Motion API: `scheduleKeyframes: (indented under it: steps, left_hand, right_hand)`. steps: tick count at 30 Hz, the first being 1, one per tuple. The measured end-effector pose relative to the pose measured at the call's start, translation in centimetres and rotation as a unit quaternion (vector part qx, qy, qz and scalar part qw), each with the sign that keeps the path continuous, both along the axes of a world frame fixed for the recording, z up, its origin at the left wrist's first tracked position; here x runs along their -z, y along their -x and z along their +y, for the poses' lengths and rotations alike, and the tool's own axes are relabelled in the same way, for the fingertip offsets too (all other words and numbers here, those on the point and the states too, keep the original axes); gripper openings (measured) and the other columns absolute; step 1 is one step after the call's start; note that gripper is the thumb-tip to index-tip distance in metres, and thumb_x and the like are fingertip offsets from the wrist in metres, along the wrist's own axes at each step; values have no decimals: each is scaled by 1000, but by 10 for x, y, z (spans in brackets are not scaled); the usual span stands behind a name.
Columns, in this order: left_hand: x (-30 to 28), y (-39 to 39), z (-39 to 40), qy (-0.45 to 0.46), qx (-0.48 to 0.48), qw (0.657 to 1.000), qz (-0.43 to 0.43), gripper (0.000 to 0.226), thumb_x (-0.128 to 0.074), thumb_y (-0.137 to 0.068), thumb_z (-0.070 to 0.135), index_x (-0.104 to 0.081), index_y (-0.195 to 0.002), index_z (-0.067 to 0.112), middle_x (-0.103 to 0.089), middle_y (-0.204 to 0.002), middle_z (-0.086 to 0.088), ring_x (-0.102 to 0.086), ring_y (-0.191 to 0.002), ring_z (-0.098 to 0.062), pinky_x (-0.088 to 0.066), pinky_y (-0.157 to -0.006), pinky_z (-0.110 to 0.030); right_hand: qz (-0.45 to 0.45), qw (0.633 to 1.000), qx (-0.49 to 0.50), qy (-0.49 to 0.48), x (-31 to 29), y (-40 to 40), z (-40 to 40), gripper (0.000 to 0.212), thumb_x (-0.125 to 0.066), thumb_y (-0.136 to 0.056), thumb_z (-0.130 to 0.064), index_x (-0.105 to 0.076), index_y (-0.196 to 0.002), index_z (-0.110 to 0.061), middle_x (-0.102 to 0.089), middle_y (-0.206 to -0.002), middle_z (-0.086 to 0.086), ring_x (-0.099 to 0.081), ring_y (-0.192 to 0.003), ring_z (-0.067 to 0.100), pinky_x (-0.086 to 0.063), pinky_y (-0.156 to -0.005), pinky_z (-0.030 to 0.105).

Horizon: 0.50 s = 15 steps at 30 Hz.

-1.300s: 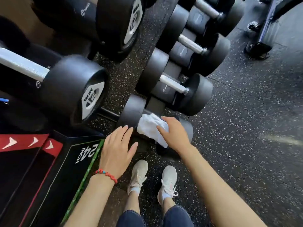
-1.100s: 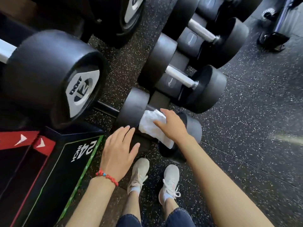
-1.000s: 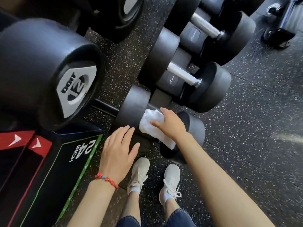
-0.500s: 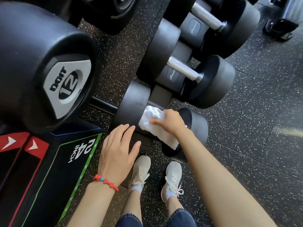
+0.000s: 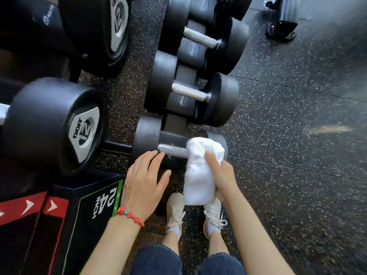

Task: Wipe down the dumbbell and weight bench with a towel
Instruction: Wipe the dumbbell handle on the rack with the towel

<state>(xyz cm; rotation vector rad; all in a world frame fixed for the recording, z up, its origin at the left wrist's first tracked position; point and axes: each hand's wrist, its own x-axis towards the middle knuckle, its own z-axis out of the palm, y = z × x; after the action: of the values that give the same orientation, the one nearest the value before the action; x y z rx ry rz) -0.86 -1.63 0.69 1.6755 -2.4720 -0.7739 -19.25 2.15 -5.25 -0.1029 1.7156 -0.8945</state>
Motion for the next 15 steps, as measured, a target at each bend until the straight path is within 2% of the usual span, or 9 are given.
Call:
scheduleKeyframes:
  steps: [3,6,9,12,13,15]
  left_hand:
    - [-12,8,-2,20,48,999,1,40,-57,-87,26,-59,-117,0,-61,-116,-17,-58,-108,-33,-48,-89,-49]
    - [-26,24,-3,17,105,994,-10,49,-43,-87,35,-60,-116,0,-63,-114,-16,-60,-106,-32,-48,-87,-46]
    - [-37,46,4,19,168,986,-9,48,-44,-86,34,-61,-115,-1,-63,-112,-17,-61,-104,-33,-50,-84,-45]
    - [-44,71,19,35,223,974,5,40,-70,-81,18,-61,-115,-2,-63,-112,-18,-61,-103,-34,-48,-87,-44]
    - [-47,79,25,30,243,970,9,42,-72,-80,15,-61,-115,-3,-63,-113,-19,-61,-105,-35,-47,-89,-45]
    - [-55,99,40,23,281,959,17,40,-64,-84,21,-61,-115,-3,-62,-114,-20,-60,-106,-36,-48,-91,-48]
  right_hand:
    - [-56,993,103,26,-24,5,30,15,-68,-81,-32,-65,-86,-18,-74,-83,1,-70,-76,16,-56,-59,28]
    - [-74,982,164,62,-43,12,59,14,-69,-80,-25,-64,-91,-19,-74,-79,-6,-70,-72,12,-53,-51,21]
    - [-79,968,217,96,-60,19,87,25,-74,-71,-24,-65,-93,-17,-74,-84,-3,-70,-77,15,-54,-54,23]
    - [-55,958,269,88,-75,30,119,29,-76,-68,-23,-67,-93,-13,-74,-87,3,-70,-80,21,-56,-58,29]
    - [-35,955,285,73,-79,33,131,26,-76,-71,-21,-67,-94,-13,-74,-88,4,-70,-82,23,-57,-61,34]
    - [4,946,321,42,-86,41,156,24,-76,-73,-24,-67,-93,-12,-71,-96,12,-66,-91,31,-56,-76,47]
